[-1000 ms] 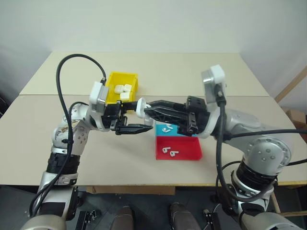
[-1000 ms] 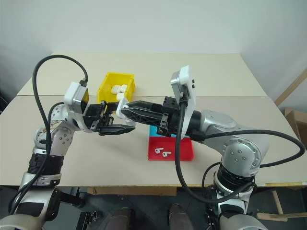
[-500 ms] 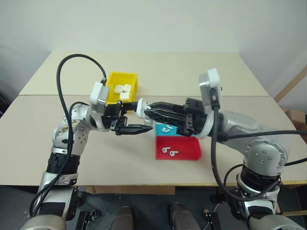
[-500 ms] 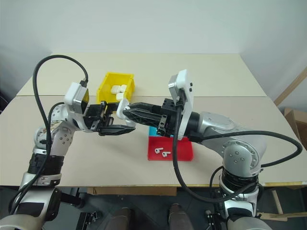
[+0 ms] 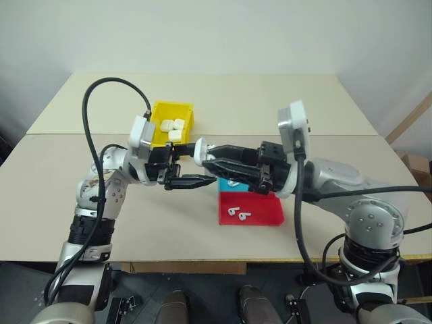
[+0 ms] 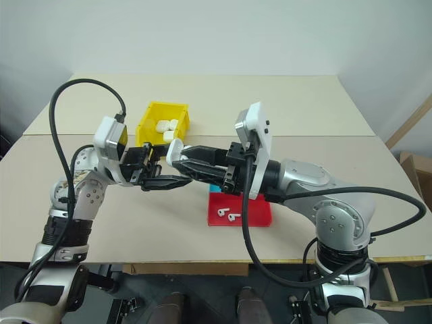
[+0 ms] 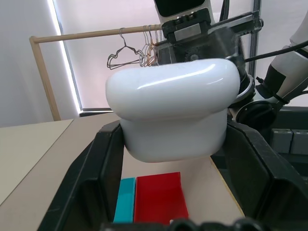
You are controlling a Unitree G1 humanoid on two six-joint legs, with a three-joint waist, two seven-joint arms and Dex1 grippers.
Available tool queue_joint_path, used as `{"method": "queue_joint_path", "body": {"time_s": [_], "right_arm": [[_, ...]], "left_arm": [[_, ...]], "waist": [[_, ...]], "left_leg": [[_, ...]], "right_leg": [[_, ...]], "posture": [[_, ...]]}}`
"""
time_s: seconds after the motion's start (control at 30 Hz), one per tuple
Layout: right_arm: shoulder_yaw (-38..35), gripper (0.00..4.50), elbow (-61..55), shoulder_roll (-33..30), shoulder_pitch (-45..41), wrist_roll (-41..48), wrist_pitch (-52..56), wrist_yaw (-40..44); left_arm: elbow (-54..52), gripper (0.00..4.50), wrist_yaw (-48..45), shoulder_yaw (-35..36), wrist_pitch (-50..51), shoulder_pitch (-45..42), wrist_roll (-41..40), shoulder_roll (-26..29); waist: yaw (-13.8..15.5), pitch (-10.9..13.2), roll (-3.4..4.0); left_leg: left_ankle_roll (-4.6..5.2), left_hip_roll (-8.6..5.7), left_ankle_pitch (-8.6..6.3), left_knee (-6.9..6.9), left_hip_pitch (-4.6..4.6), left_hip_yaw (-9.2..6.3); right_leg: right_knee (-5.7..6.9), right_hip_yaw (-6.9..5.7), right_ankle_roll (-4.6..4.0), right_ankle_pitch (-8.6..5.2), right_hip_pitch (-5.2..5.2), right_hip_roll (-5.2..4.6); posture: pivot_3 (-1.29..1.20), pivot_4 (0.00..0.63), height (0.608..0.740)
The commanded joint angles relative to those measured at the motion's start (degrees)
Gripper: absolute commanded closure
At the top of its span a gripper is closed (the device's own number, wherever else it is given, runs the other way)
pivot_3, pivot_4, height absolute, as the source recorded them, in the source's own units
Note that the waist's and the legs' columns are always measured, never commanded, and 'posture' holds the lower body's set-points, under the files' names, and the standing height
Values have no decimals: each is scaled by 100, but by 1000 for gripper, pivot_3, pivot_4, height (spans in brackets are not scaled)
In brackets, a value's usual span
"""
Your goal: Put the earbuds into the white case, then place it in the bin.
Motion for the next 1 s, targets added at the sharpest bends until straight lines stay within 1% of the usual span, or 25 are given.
{"method": "queue_joint_path", "body": {"time_s": [0.03, 0.07, 0.23, 0.3, 0.37, 0.47, 0.5, 0.63, 0.7, 0.73, 0.8, 0.9, 1.0], "right_arm": [[-51, 1515, -100, -171, -7, 139, -101, -64], [-96, 1147, -95, -214, -28, 212, -92, -82], [-419, 1147, -43, -583, -261, 1036, 93, -185], [-551, 1147, 36, -833, -319, 1364, 88, 4], [-536, 1147, 106, -1094, -411, 1462, 80, 175], [-237, 1714, 434, -1630, -969, 922, -101, 711], [-140, 2061, 524, -1746, -1110, 748, -184, 856], [913, 3466, 1240, -2199, -2177, -814, -1150, 1977], [1502, 4192, 1654, -2263, -2656, -1603, -1805, 2612], [1791, 4466, 1900, -2238, -2912, -1968, -2127, 2937], [2140, 4466, 2281, -2138, -3226, -2467, -2624, 3397], [2568, 4466, 3013, -1680, -3795, -3094, -3341, 3937], [2756, 4466, 3514, -1254, -4117, -3530, -3819, 4209]], "left_arm": [[-81, 1686, -18, 115, -116, -173, -66, -12], [-74, 1686, -22, 118, -116, -174, -68, -6], [-73, 1686, -20, 103, -128, -163, -54, 0], [-34, 1686, -32, 92, -150, -177, -41, 0], [7, 1686, -44, 83, -170, -194, -27, -7], [73, 1686, -71, 43, -213, -236, 17, -35], [84, 1686, -74, 35, -219, -244, 26, -42], [167, 1686, -133, -26, -249, -296, 97, -87], [210, 1686, -153, -35, -277, -311, 147, -121], [222, 1686, -173, -43, -283, -316, 161, -129], [251, 1686, -208, -57, -307, -318, 187, -137], [316, 1686, -264, -78, -342, -334, 220, -140], [360, 1686, -296, -81, -373, -344, 248, -156]], "waist": [[2, 0, 0], [2, 0, 0], [5, 0, -1], [5, 0, -1], [6, 0, -1], [2, 1, 0], [-3, 1, 0], [-21, 2, 3], [-15, 2, 3], [-17, 3, 3], [-14, 3, 3], [-13, 3, 4], [-10, 4, 5]], "left_leg": [[0, 0, 0, 0, 0, 0], [0, 0, 0, 0, -1, 0], [0, 0, 0, 0, -2, 0], [0, 0, 0, 0, -2, 0], [0, 0, 0, 0, -2, 0], [0, 0, 0, 0, -2, 2], [1, -1, 0, 1, -1, 5], [1, 0, 0, -1, 2, 4], [1, 1, 0, -1, 1, 4], [1, 0, -1, -1, 0, 5], [2, 0, -1, -1, -4, 7], [1, 0, -1, 0, -6, 8], [1, 1, -1, 0, -5, 7]], "right_leg": [[0, 0, 0, 0, 0, 0], [-1, 0, 0, 0, 0, 0], [-2, 0, 0, 0, 1, -1], [-2, 0, 0, 0, 0, 0], [-3, 0, 0, 0, 2, -1], [-4, 1, 0, 0, 1, -1], [-3, 3, 0, 0, 0, -1], [-2, 3, 1, -2, -3, 2], [-5, 2, 2, -2, -3, 1], [-6, 2, 2, -3, -4, 1], [-8, 3, 2, -2, -7, 0], [-7, 3, 1, -1, -9, 0], [-1, 2, 0, -1, -11, 1]], "posture": [[0, 150, 740], [0, 150, 740], [0, 150, 740], [0, 150, 740], [0, 150, 740], [0, 150, 740], [0, 150, 740], [0, 150, 740], [0, 150, 740], [0, 150, 740], [0, 150, 740], [0, 150, 740], [0, 150, 740]]}}
